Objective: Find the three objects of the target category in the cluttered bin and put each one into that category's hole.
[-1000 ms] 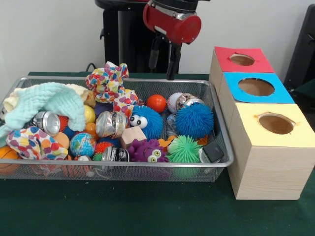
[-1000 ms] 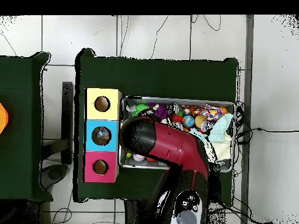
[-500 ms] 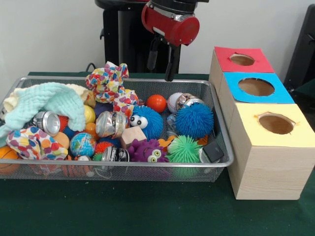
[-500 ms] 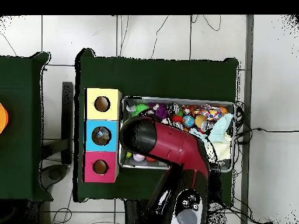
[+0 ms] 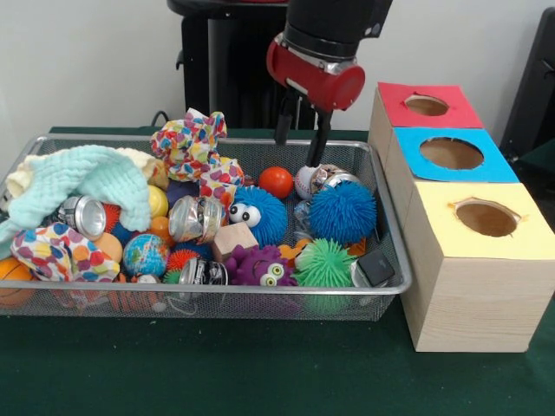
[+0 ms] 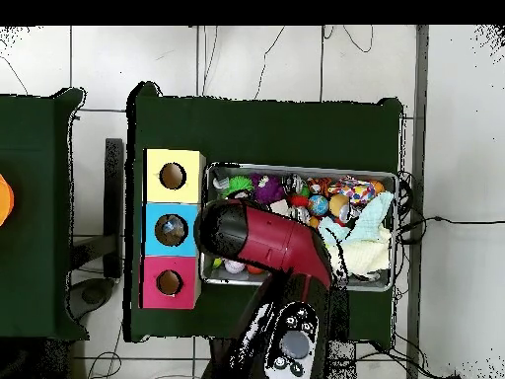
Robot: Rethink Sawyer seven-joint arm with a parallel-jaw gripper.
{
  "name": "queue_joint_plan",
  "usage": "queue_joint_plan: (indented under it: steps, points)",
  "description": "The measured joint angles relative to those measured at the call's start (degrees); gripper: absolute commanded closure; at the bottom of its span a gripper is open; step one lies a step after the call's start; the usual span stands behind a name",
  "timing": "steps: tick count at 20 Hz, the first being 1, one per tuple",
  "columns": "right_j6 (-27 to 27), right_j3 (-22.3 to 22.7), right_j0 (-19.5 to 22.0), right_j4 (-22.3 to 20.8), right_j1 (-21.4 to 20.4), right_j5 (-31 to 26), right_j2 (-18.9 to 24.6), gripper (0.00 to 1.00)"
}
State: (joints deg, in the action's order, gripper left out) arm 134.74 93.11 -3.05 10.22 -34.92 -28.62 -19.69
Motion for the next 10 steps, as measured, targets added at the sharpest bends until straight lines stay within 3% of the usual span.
queue_joint_plan:
  steps: [10]
  points:
    - [0.0, -0.1, -1.8, 1.0, 3.6, 3.4, 0.0, 0.00]
